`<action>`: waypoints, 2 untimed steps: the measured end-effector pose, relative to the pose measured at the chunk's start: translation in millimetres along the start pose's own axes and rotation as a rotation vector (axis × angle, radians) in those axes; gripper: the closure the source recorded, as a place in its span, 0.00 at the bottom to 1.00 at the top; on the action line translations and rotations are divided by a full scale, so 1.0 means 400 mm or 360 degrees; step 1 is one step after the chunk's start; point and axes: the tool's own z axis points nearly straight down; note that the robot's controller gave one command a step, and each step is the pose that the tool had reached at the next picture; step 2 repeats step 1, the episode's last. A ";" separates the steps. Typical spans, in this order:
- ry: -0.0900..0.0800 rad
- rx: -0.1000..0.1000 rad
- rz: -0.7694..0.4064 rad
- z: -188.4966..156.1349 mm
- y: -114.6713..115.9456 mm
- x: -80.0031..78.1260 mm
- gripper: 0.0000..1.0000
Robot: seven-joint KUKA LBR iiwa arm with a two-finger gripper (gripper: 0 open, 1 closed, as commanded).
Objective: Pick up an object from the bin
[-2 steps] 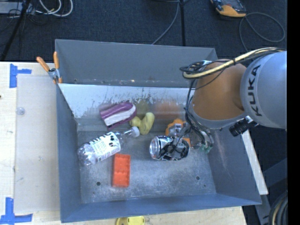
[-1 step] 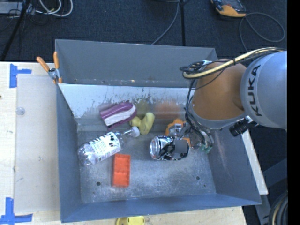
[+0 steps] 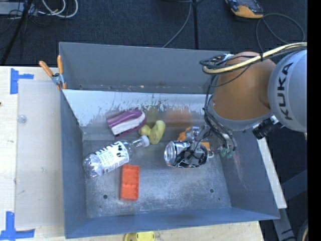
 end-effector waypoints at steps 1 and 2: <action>-0.0017 -0.0002 0.0058 -0.249 0.007 -0.029 1.00; -0.0017 -0.0002 0.0058 -0.249 0.007 -0.029 1.00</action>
Offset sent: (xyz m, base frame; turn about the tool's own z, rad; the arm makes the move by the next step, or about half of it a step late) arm 0.0000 0.0000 0.0000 0.0000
